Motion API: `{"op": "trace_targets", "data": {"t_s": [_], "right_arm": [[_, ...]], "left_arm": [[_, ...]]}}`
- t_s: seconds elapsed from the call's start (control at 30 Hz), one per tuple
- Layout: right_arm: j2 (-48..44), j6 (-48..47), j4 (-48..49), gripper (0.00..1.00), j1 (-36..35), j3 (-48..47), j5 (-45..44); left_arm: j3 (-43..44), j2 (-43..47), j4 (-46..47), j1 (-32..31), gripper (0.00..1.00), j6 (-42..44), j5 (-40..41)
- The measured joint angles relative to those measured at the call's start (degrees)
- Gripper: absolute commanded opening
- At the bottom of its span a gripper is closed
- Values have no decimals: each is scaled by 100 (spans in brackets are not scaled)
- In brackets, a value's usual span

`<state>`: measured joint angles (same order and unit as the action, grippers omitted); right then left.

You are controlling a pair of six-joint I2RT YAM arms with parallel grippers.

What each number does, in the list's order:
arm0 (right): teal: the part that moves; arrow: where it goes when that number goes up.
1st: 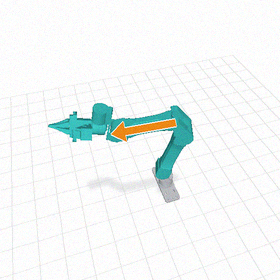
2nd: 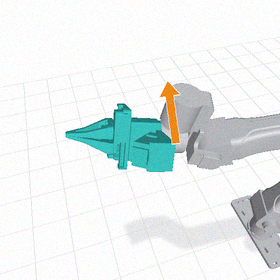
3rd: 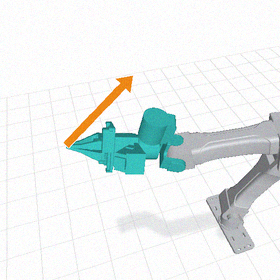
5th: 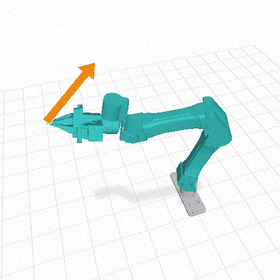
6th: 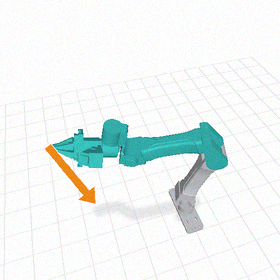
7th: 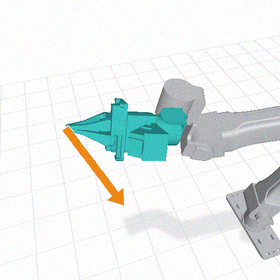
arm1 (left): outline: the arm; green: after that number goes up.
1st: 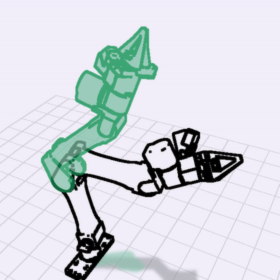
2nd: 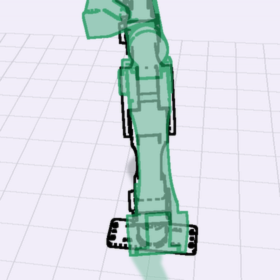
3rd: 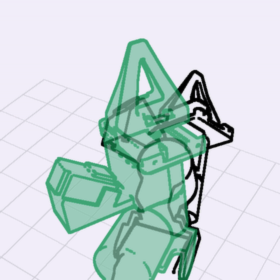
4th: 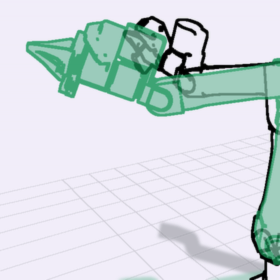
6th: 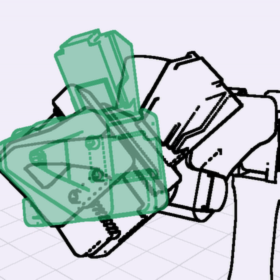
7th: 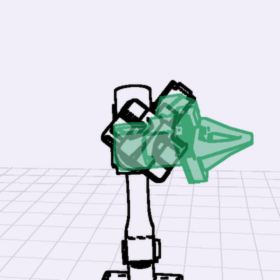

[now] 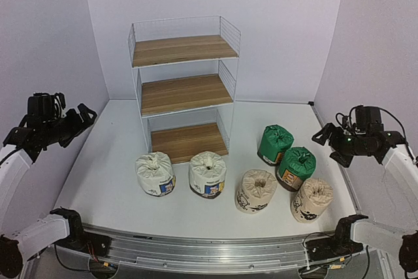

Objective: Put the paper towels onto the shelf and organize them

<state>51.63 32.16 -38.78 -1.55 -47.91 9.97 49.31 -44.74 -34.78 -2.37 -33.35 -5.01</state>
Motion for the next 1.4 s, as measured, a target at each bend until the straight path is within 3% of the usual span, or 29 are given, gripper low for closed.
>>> {"op": "trace_targets", "data": {"t_s": [0.1,0.17,0.37,0.5,0.77,0.9,1.4], "right_arm": [[86,-21,83,98,-174,-14,709],[294,13,126,98,-887,-101,637],[2044,418,108,95,-3920,-1296,-894],[3623,678,250,88,-5051,-2437,-1979],[5050,1112,203,80,-5739,-3440,-3000],[5309,1283,203,70,-5774,-3562,-3115],[5773,1693,315,58,-5818,-3604,-3226]], "left_arm": [[-83,12,-21,0,100,-21,-102],[-153,9,-23,0,100,-45,-147],[-257,-101,-20,0,100,-124,-247],[-259,-157,-21,0,100,-124,-267],[-301,-137,-38,0,100,-124,-285],[-305,-106,-43,0,100,-124,-285],[-414,-120,-141,0,100,-119,-285]]}}
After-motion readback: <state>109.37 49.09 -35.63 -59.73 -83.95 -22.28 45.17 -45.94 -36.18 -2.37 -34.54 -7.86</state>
